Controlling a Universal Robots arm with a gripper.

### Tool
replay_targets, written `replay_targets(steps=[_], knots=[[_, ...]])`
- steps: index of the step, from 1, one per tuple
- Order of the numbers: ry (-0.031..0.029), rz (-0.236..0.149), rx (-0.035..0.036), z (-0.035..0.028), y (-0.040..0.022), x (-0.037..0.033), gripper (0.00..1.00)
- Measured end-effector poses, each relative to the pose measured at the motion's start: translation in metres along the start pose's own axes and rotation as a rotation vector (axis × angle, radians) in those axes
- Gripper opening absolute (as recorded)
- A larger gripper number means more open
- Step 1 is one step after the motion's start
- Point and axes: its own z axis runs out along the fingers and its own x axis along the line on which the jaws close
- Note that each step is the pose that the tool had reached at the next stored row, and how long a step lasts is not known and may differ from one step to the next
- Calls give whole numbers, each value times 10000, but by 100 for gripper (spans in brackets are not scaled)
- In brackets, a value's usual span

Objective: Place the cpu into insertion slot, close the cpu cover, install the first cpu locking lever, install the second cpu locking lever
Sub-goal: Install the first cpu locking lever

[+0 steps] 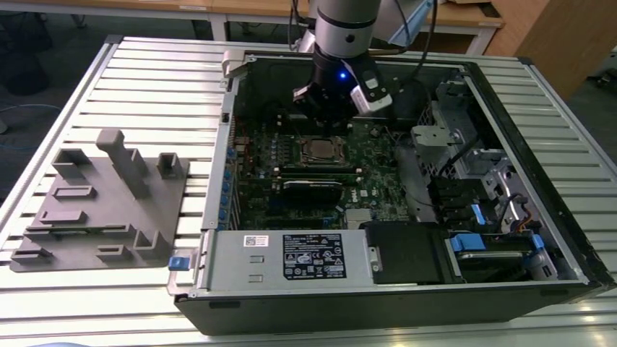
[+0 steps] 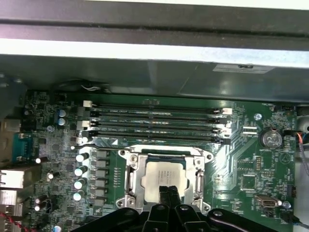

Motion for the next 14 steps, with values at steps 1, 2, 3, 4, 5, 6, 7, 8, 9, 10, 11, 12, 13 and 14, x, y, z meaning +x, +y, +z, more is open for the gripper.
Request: replay_targets(steps=[1, 2, 3, 4, 5, 6, 7, 8, 9, 10, 11, 12, 13, 14], knots=[[-4, 0, 0, 0, 1, 26, 11], [-7, 0, -1, 0, 2, 54, 11], [-11, 0, -3, 0, 3, 80, 11], [-15, 0, -3, 0, 4, 106, 11], [-19, 0, -3, 0, 5, 130, 11], [-21, 0, -2, 0, 5, 149, 11], [-23, 0, -2, -1, 6, 166, 11], [-24, -1, -2, 0, 7, 182, 11], [-25, 0, -3, 0, 7, 187, 11], [-24, -1, -2, -1, 7, 188, 11], [-21, -1, -4, -9, 7, 188, 11], [-25, -1, -23, -21, 7, 188, 11], [-25, 0, -35, -35, 8, 188, 11], [-25, 0, -51, -53, 9, 188, 11]])
